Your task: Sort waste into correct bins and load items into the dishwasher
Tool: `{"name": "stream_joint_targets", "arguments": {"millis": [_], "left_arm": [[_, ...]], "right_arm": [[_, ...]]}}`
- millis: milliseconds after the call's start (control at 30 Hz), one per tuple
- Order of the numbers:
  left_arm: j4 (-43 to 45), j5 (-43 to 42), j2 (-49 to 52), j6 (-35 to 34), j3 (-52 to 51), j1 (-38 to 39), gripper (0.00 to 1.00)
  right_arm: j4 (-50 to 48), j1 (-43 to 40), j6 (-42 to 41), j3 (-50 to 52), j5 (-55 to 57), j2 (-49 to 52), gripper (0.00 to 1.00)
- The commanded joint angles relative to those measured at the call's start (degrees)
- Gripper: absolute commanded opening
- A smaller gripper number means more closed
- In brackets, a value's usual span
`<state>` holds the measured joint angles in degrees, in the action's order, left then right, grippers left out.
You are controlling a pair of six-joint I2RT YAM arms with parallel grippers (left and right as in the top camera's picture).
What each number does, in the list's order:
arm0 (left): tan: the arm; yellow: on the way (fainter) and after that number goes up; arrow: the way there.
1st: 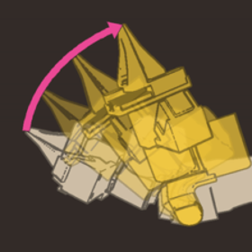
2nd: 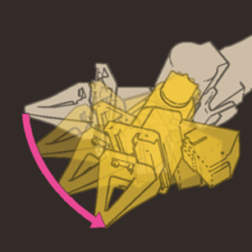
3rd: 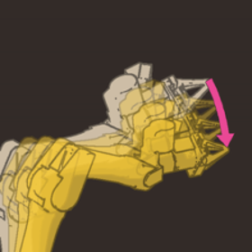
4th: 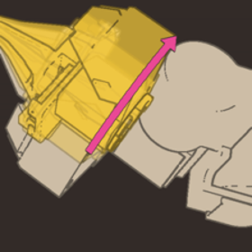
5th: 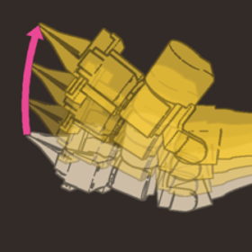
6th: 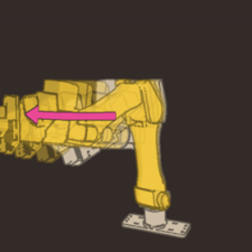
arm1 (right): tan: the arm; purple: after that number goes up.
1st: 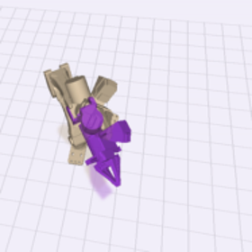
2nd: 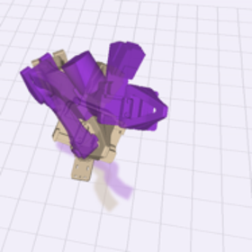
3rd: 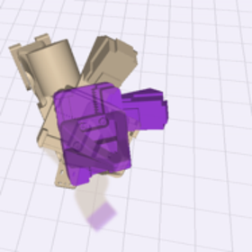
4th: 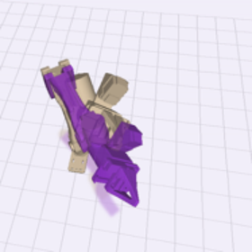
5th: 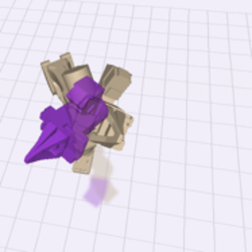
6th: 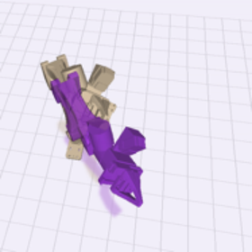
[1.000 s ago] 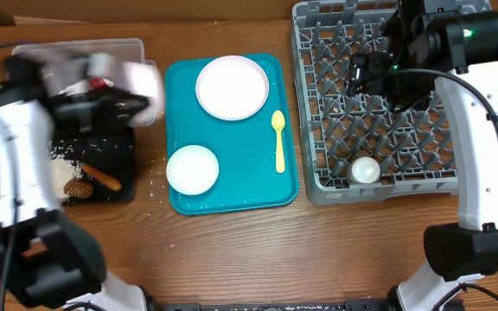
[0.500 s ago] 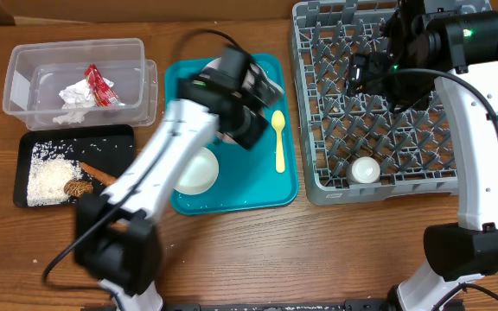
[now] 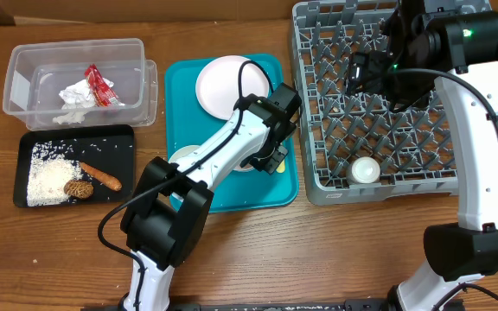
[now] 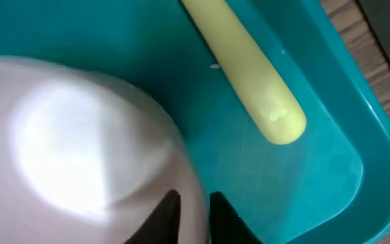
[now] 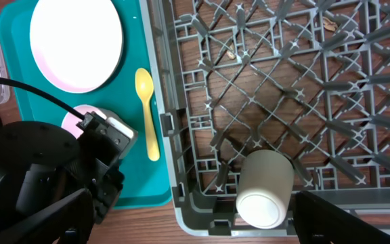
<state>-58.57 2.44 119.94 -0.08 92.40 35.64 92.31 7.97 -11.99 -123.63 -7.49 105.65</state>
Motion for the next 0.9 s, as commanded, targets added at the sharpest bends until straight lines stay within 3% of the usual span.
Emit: {"name": "stream_joint_targets", "arguments": {"millis": [0,233,333,433,600,867], "left_arm": [[-0.9,1.9,1.0,-3.7,1.4,-0.3,0.24],[-10.0,2.2,-1.7,-6.9,13.7,-5.7,0.36],[-12.0,0.2,-4.3,-8.1,19.6,-9.6,0.60],[-12.6,-4.3,-7.2,-8.8,23.7,-14.7,0.70],[-12.4,-13.8,-10.6,-8.7,24.9,-25.7,0.72],[-12.9,-13.8,-10.4,-8.7,23.7,-28.4,0.71]], "right_arm": [[-0.7,0.3,0.0,-0.7,-0.3,-0.1,0.96],[-1.8,0.3,-0.2,-0.7,-2.4,-0.1,0.96],[-3.0,0.3,-0.3,-0.7,-5.0,-0.1,0.95],[-4.6,0.8,-0.3,-0.3,-6.8,-0.1,0.94],[-11.2,6.3,-2.4,4.2,-6.8,-0.1,0.91],[-26.1,16.5,-6.1,17.5,-5.2,0.4,0.83]]}}
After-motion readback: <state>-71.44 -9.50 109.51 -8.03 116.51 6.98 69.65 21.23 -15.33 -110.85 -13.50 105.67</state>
